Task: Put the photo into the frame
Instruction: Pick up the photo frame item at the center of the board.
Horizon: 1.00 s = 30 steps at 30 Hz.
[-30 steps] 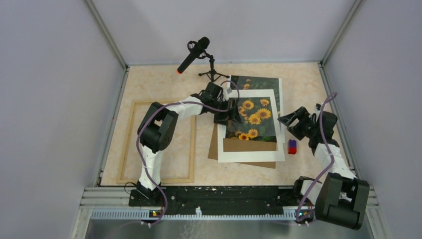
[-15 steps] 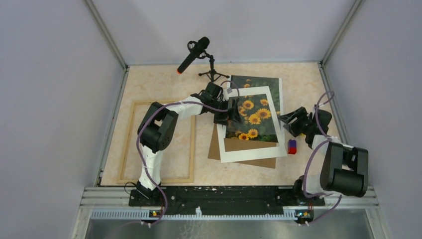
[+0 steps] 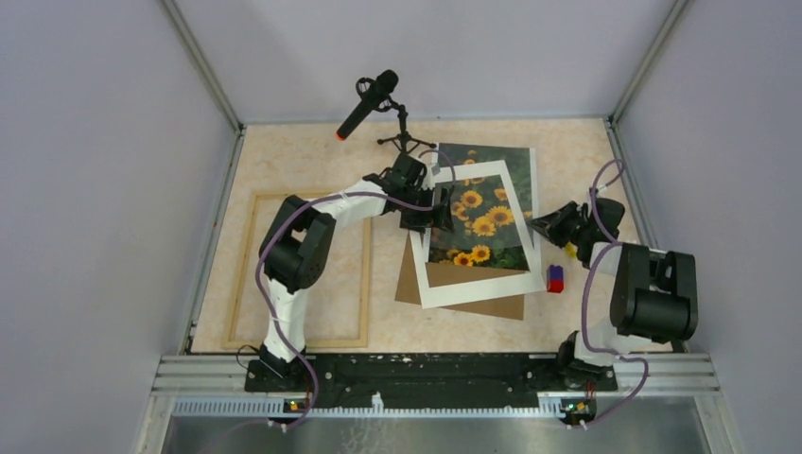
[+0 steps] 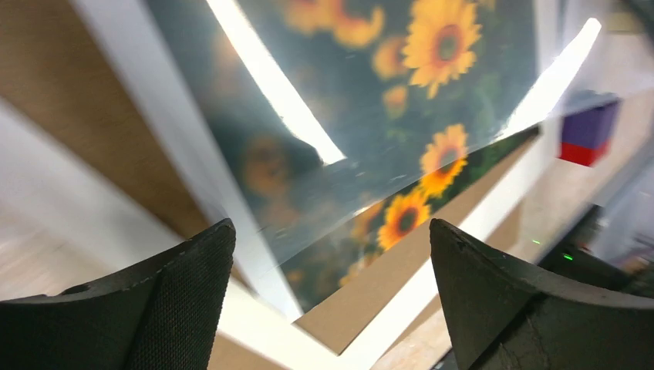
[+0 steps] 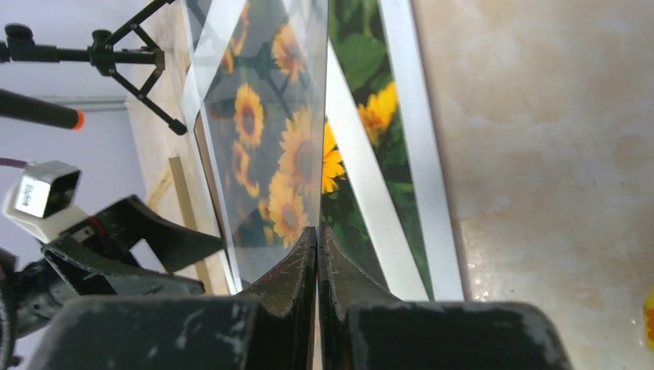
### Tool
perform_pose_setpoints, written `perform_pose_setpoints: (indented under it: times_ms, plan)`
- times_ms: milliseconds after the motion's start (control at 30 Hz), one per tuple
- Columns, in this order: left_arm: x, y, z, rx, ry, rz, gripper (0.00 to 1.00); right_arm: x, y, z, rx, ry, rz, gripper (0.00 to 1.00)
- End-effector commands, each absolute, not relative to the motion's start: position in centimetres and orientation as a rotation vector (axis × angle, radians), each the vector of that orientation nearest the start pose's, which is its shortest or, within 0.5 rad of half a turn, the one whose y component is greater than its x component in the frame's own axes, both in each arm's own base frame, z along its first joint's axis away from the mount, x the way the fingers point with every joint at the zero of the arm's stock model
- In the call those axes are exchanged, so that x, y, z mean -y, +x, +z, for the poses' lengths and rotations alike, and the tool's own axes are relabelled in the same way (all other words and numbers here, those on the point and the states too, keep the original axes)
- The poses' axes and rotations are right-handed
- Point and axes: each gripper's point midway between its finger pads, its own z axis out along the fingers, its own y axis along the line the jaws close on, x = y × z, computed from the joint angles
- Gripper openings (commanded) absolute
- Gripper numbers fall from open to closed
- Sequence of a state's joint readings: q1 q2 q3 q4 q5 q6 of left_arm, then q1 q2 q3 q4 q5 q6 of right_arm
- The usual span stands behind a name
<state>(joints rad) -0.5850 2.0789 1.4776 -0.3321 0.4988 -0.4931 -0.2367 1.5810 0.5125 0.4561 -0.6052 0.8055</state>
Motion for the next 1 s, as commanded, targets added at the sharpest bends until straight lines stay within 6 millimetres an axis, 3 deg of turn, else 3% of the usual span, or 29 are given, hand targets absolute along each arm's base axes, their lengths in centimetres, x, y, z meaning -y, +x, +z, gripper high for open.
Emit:
perform_pose_setpoints:
  times_ms: [0,100,167,367,467,633,733,967]
  plan:
    - [30.9,38.6,12.2,-2.422,0.371,-0.600,0.98,-2.7,36.8,9.7,-2.080,0.622,0.794,0.00]
    - [27.5,38.7,14.9,-2.382,0.267,-0.401,0.98,-1.9,36.1,10.8,-2.121,0.576,0.698,0.00]
    - [26.3,36.8,15.2,-2.424,0.224,-0.404,0.98,-1.6,35.6,11.7,-2.138,0.541,0.648,0.00]
    - [21.3,27.9,10.3,-2.633,0.163,-0.367,0.92,-1.2,34.8,15.3,-2.108,0.450,0.579,0.00]
    - [20.3,25.0,8.3,-2.707,0.120,-0.389,0.84,-1.8,34.8,17.3,-2.070,0.402,0.609,0.00]
    - [19.8,24.3,6.0,-2.744,0.027,-0.370,0.77,-3.0,34.7,20.2,-2.049,0.318,0.594,0.00]
    - [19.2,25.2,4.4,-2.728,-0.025,-0.299,0.60,-3.1,34.5,21.5,-2.053,0.293,0.561,0.00]
    - [20.2,27.3,2.1,-2.743,-0.011,-0.253,0.53,-3.9,33.5,26.8,-1.998,0.227,0.582,0.00]
